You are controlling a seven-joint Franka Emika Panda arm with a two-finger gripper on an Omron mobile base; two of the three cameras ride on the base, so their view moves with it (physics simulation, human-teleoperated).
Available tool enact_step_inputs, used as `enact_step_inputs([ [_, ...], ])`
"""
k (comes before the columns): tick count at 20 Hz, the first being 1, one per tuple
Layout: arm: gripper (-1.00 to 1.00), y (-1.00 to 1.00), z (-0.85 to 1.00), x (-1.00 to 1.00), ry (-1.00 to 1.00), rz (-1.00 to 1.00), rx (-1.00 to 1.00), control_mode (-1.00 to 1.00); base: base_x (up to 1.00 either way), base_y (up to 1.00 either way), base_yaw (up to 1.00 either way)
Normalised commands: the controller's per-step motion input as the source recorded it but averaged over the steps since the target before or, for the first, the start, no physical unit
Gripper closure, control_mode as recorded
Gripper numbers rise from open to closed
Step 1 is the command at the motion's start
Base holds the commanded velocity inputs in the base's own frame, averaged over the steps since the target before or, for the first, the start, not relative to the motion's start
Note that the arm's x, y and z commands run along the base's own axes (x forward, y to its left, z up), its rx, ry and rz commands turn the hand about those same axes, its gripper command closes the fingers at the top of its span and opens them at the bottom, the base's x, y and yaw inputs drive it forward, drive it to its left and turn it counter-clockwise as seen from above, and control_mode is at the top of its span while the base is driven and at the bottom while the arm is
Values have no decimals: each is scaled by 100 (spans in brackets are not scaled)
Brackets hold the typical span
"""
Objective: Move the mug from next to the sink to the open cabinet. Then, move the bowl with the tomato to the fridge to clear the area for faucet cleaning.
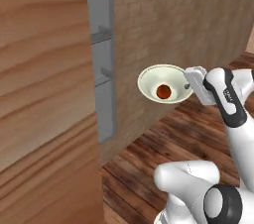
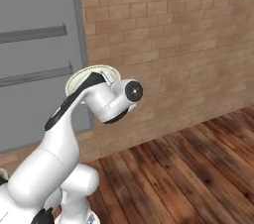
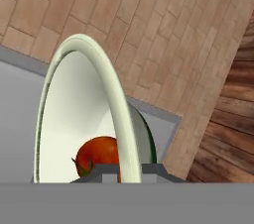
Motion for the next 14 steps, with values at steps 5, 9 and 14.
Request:
enact_step_inputs([
  [5,100,0,0,0,0,0,0,100,100,-99,1],
  [9,100,0,0,0,0,0,0,100,100,-85,8],
  [14,100,0,0,0,0,0,0,100,68,-11,54],
])
